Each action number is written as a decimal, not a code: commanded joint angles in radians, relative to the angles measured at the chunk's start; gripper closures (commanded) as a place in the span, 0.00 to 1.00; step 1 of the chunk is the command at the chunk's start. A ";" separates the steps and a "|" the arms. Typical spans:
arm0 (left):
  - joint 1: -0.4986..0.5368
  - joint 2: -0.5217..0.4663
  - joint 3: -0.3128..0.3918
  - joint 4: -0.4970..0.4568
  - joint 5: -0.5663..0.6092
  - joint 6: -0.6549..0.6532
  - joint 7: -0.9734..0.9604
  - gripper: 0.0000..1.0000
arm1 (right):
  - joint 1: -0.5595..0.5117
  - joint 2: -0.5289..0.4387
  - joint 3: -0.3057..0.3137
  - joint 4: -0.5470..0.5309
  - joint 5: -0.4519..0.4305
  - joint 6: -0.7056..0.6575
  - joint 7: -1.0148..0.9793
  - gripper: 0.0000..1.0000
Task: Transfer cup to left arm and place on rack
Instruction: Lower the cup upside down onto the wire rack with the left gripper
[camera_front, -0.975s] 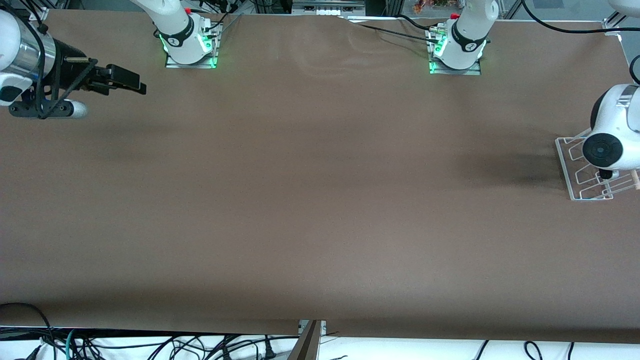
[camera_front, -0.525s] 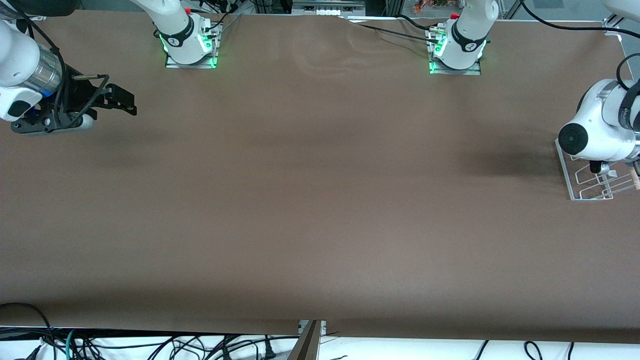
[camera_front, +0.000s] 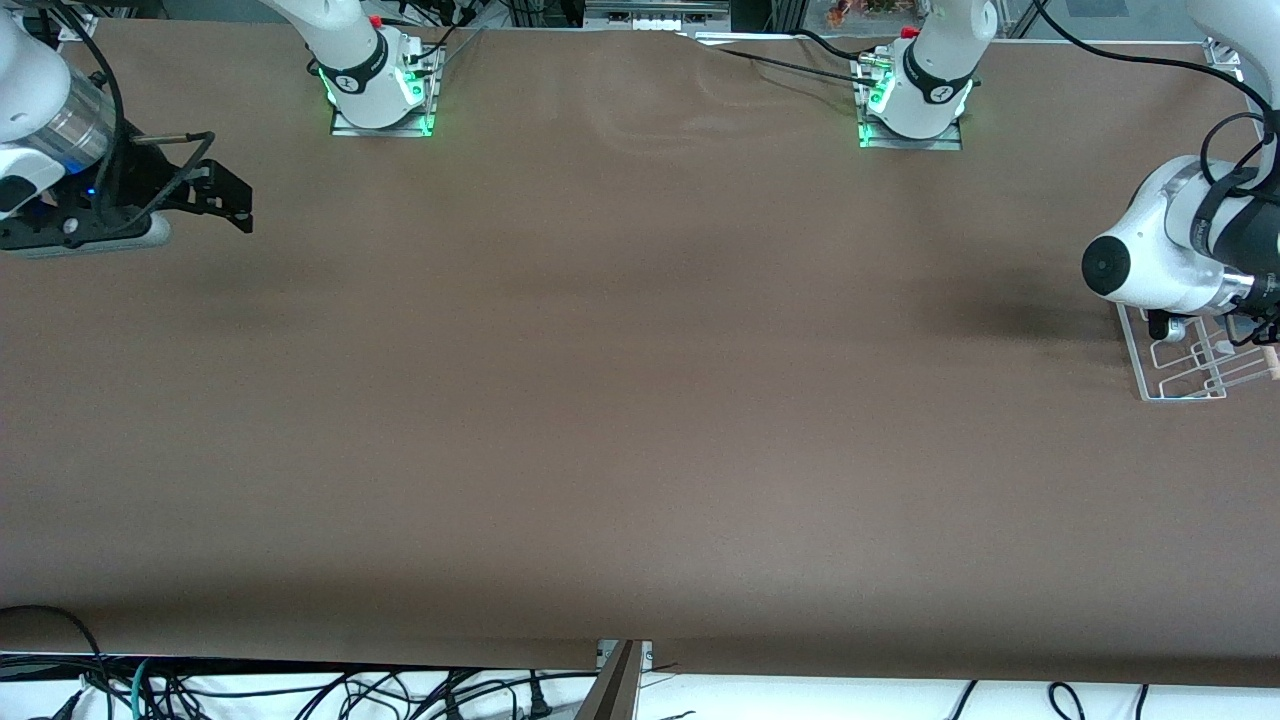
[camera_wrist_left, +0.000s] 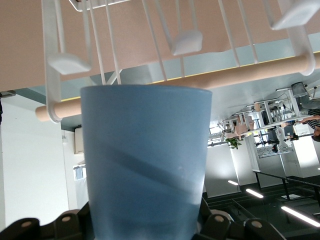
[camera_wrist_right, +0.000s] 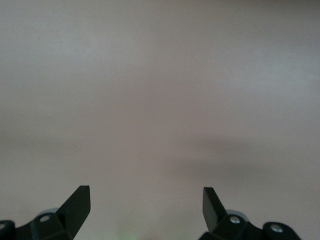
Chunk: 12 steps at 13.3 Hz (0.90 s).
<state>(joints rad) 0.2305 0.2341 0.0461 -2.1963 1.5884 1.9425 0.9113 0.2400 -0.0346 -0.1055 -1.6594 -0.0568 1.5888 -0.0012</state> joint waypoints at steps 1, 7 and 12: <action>0.004 -0.021 -0.003 -0.039 0.042 0.013 -0.051 1.00 | -0.016 0.012 0.003 0.038 -0.034 0.000 -0.005 0.01; 0.006 0.011 0.000 -0.077 0.071 0.044 -0.159 1.00 | -0.016 0.055 0.004 0.082 -0.020 0.060 0.036 0.01; 0.006 0.014 0.011 -0.082 0.107 0.046 -0.189 0.01 | 0.021 0.058 0.018 0.112 -0.031 0.060 0.164 0.01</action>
<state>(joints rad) 0.2306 0.2463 0.0534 -2.2618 1.6683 1.9654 0.7583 0.2465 0.0168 -0.0918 -1.5751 -0.0747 1.6527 0.1283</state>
